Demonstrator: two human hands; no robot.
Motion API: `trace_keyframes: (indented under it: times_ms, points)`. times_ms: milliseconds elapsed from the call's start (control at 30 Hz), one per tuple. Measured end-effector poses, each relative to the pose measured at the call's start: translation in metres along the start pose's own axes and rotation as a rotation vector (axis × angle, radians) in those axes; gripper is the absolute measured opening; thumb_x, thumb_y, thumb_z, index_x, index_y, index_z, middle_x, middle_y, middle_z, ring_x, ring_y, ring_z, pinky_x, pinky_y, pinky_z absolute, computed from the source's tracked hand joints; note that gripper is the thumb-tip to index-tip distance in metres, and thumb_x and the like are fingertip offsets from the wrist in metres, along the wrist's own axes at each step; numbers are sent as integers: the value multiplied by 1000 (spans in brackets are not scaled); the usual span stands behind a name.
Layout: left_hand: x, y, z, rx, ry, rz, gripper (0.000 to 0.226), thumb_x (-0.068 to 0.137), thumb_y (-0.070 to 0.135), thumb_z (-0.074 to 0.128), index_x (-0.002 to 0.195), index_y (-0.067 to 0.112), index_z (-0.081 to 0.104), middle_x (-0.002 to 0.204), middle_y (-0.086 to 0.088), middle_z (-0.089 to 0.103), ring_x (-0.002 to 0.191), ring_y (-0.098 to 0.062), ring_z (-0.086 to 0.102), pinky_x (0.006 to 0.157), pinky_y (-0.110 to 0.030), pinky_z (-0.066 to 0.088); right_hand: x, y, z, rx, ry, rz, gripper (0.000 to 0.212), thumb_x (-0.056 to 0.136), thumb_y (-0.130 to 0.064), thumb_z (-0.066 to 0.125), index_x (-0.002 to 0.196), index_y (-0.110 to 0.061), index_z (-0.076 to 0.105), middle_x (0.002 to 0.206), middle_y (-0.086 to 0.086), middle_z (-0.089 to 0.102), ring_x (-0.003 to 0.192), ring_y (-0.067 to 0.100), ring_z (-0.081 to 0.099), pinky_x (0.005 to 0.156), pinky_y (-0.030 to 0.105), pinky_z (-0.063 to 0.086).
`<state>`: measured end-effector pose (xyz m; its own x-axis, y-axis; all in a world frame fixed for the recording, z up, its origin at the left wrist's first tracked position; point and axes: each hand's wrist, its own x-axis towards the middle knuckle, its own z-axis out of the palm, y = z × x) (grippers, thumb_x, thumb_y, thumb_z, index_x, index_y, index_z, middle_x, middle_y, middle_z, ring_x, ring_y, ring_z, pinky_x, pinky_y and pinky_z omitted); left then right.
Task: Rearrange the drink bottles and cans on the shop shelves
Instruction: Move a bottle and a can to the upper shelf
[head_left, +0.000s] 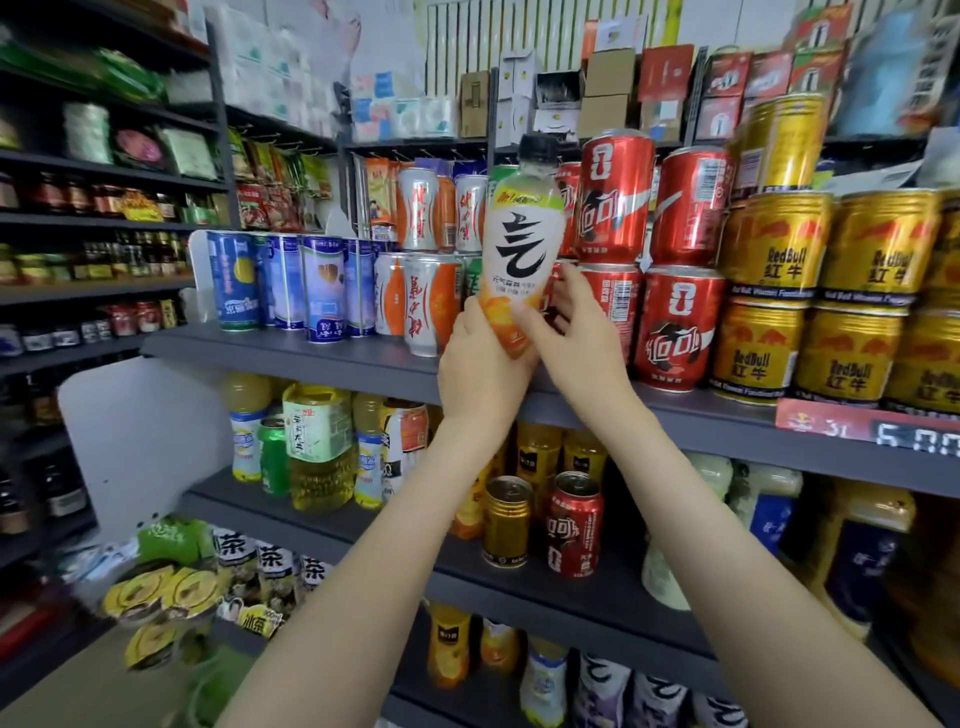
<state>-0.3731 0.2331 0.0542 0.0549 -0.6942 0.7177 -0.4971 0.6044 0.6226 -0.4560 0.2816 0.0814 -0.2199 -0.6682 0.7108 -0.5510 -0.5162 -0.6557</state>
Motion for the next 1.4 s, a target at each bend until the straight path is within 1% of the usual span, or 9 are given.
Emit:
trace_keyframes:
  times_ms: [233, 400, 600, 767, 933, 1067, 1267, 1333, 1400]
  points:
    - [-48, 7, -39, -67, -79, 118, 72, 73, 52, 71, 134, 26, 42, 119, 8, 61, 106, -11, 59, 83, -30, 50, -27, -28, -11, 44, 98, -51, 45, 77, -31, 76, 116, -21, 55, 106, -15, 63, 98, -6, 59, 81, 13, 51]
    - [-72, -6, -69, -453, -566, -8, 51, 79, 40, 71, 126, 29, 52, 115, 11, 63, 104, -5, 60, 79, -15, 51, -72, -22, -33, 68, -17, 70, 40, 74, -27, 79, 110, -22, 63, 103, -13, 70, 97, -1, 64, 86, 27, 54]
    - [-113, -30, -58, -596, -908, -155, 47, 83, 21, 70, 128, 21, 55, 109, -2, 71, 103, -14, 66, 87, -31, 53, -133, 10, -42, 129, -120, 316, 35, 75, -20, 79, 107, -19, 67, 102, -9, 72, 96, 6, 67, 89, 37, 54]
    - [-158, -55, -37, -559, -929, -220, 48, 75, 28, 79, 119, 32, 60, 100, 7, 73, 97, -8, 67, 84, -28, 52, -175, 41, -49, 181, -202, 476, 42, 77, -17, 77, 116, -15, 62, 108, -5, 70, 101, 9, 66, 89, 34, 53]
    - [-197, -71, -32, -544, -940, -328, 49, 77, 19, 78, 123, 25, 61, 110, 9, 70, 103, -7, 65, 88, -31, 51, -208, 64, -44, 10, -289, 572, 71, 60, -53, 79, 122, -30, 54, 118, -13, 64, 108, 7, 61, 93, 40, 52]
    - [-222, -75, -41, -487, -913, -328, 50, 76, 17, 78, 123, 26, 62, 113, 13, 68, 104, -6, 64, 91, -36, 52, -231, 68, -33, -42, -255, 631, 79, 62, -42, 84, 125, -23, 42, 119, -12, 56, 109, 7, 55, 89, 34, 50]
    - [-260, -86, -58, -268, -752, -358, 49, 67, 31, 77, 111, 47, 63, 100, 16, 71, 94, -10, 66, 82, -43, 54, -268, 77, -12, 67, -307, 689, 58, 69, -33, 82, 119, -25, 55, 112, -11, 64, 102, 5, 60, 80, 22, 50]
    - [-271, -92, -68, -219, -739, -381, 58, 69, 28, 78, 113, 57, 55, 103, 25, 68, 98, 0, 64, 83, -31, 54, -280, 79, -3, 101, -347, 669, 41, 72, -29, 80, 107, -33, 59, 104, -15, 66, 95, -2, 60, 74, 14, 49]
    - [-279, -100, -78, -144, -761, -394, 64, 72, 29, 76, 127, 49, 49, 108, 23, 66, 94, 2, 62, 73, -18, 49, -291, 80, 8, 105, -379, 668, 34, 73, -29, 80, 96, -43, 59, 100, -17, 66, 94, -3, 60, 78, 19, 50]
